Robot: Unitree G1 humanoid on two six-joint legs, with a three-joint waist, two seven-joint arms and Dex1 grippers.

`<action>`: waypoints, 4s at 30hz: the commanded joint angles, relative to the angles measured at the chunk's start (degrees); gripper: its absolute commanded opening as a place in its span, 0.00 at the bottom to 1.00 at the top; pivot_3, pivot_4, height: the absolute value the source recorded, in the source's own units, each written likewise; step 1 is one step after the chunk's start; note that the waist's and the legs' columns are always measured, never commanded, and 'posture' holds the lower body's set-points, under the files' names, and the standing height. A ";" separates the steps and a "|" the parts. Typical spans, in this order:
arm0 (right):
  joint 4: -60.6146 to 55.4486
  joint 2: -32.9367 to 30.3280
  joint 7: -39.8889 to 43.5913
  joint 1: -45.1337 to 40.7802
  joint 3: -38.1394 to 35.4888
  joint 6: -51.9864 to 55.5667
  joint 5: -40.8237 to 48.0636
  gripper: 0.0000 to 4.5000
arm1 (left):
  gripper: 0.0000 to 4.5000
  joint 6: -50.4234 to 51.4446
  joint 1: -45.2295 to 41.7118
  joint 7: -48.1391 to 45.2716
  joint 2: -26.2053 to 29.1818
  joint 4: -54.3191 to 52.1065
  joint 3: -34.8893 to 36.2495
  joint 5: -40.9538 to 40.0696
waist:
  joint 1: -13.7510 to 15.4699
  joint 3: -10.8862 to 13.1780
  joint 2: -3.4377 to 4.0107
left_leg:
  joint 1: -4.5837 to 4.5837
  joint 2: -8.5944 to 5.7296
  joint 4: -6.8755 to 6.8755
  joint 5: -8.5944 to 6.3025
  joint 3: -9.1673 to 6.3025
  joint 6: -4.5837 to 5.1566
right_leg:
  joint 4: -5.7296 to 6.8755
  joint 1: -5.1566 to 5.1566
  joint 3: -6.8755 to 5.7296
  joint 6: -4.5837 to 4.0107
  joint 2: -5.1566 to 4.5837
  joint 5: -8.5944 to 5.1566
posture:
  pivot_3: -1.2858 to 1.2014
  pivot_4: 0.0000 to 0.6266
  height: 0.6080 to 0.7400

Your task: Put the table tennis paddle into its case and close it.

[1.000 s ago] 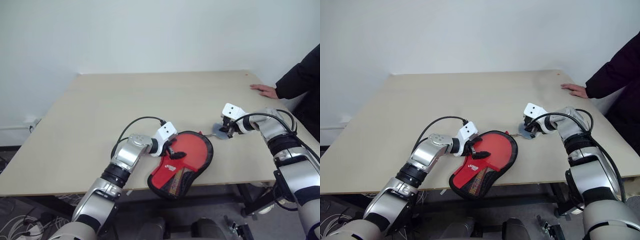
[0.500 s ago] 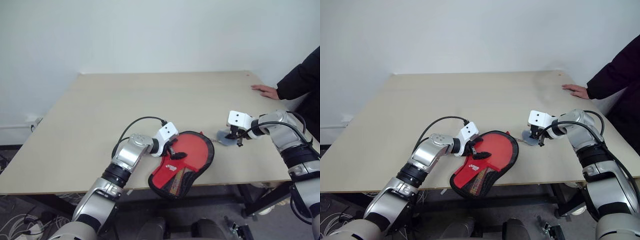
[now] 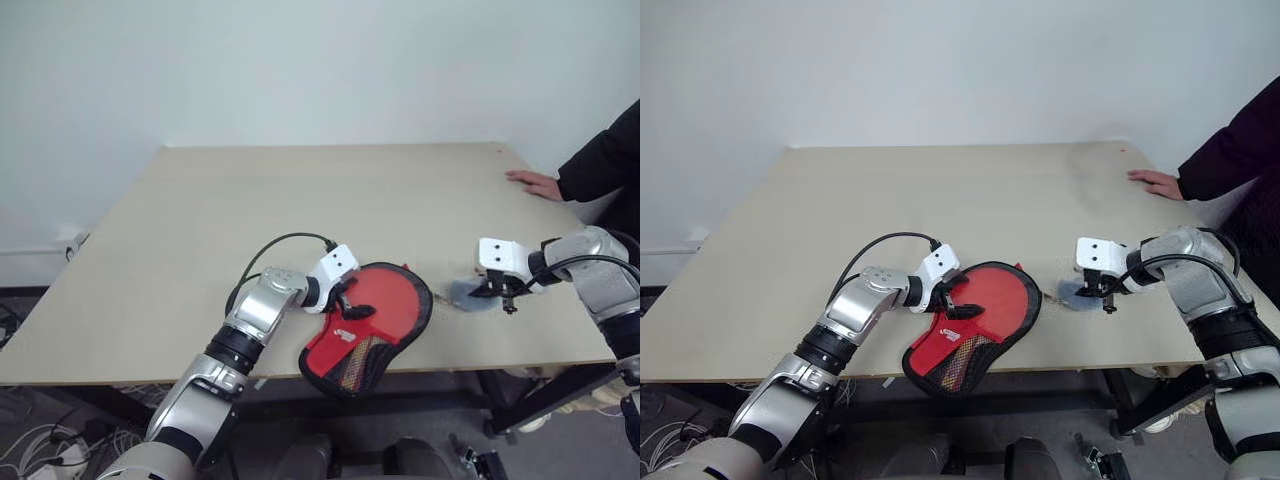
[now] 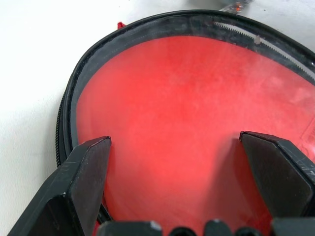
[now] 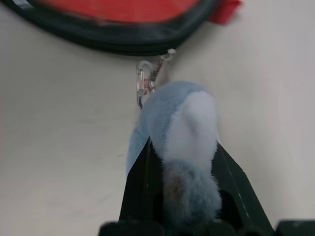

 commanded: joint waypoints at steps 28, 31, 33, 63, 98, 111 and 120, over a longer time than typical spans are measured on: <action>-44.87 -6.11 3.83 18.39 -2.65 18.51 19.25 0.10 | 1.00 -1.77 -2.54 -0.53 -1.01 4.63 -0.54 2.27 | 1.97 0.06 -0.26 | -0.06 0.10 0.06 -0.09 0.02 0.10 | -0.10 0.01 -0.09 -0.05 -0.07 -0.11 | 0.52 0.00 0.85; -46.75 -4.65 1.81 17.87 -1.12 20.40 18.76 0.10 | 1.00 -2.04 -2.57 -0.81 -1.07 4.73 -0.74 2.46 | 2.00 0.04 -0.33 | -0.07 0.12 0.06 -0.11 0.02 0.11 | -0.12 0.01 -0.12 -0.05 -0.07 -0.11 | 0.52 0.00 0.85; -47.23 -3.61 0.33 17.22 -0.35 21.21 18.38 0.10 | 1.00 -2.25 -2.62 -1.03 -1.11 4.89 -0.92 2.59 | 1.99 0.03 -0.37 | -0.07 0.12 0.07 -0.12 0.02 0.12 | -0.12 0.01 -0.12 -0.05 -0.08 -0.11 | 0.52 0.00 0.85; -58.83 -2.70 1.52 12.18 3.48 27.54 30.74 0.10 | 1.00 -3.24 -3.23 -3.73 -1.77 5.90 -1.93 4.17 | 2.02 0.02 -0.60 | -0.13 0.00 0.17 -0.57 0.13 0.43 | -0.31 0.02 -0.99 0.35 -0.89 -0.21 | 0.52 0.00 0.85; -56.35 3.77 -3.60 5.50 9.64 32.37 29.78 0.64 | 1.00 -3.58 -4.61 -4.66 -2.68 7.58 -1.36 4.78 | 1.98 -0.03 -0.68 | -0.21 -0.06 0.49 -0.91 0.18 0.61 | -0.26 0.02 -0.91 0.31 -0.88 -0.16 | 0.52 0.00 0.85; -40.53 -7.78 3.34 5.63 1.57 20.37 26.21 1.00 | 1.00 -3.44 -3.56 -4.05 -1.33 6.35 -0.35 4.41 | 1.91 -0.02 -0.69 | -0.19 0.02 0.65 -0.91 0.21 0.61 | -0.17 0.05 -0.95 0.49 -0.89 -0.28 | 0.52 0.00 0.85; -19.53 -3.73 -0.27 0.99 0.92 13.33 19.18 1.00 | 1.00 -2.82 -2.09 -3.73 0.32 4.20 0.72 3.93 | 1.94 -0.02 -0.68 | -0.19 0.03 0.67 -0.91 0.27 0.61 | -0.17 0.01 -0.94 0.30 -0.90 -0.12 | 0.52 0.00 0.85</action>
